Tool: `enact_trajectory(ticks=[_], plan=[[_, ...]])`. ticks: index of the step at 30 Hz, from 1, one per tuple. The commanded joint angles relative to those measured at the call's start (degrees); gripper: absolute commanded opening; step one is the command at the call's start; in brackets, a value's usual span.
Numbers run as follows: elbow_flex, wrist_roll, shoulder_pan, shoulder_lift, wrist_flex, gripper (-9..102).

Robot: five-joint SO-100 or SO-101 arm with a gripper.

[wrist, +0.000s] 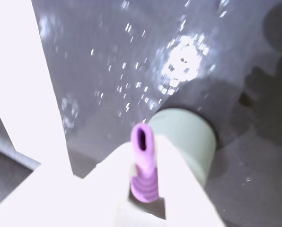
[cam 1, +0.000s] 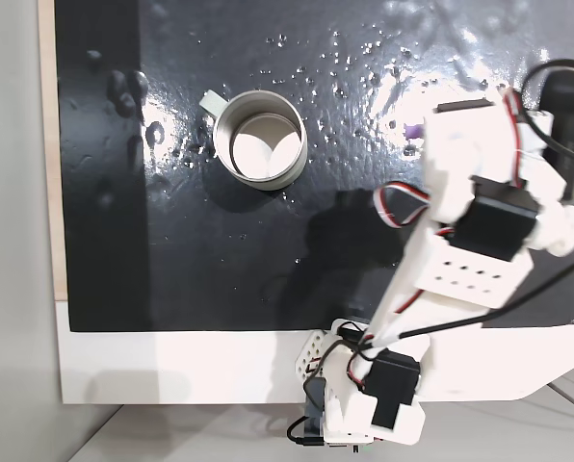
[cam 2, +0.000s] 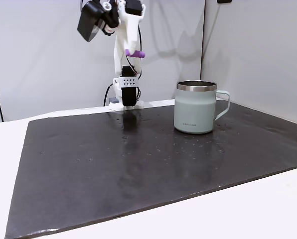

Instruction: Grasp a pengrip and put it in the cup.

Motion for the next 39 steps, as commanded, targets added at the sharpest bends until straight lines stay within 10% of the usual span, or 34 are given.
enact_trajectory(ticks=[1,17,25,39], plan=[[-6.86,3.08,-7.91,1.76,0.26,0],[-1.93,16.79,-33.40,-4.75,0.62,0],[3.52,15.47,-32.26,-1.49,0.62,31],[8.61,13.01,-29.71,4.31,0.53,33]])
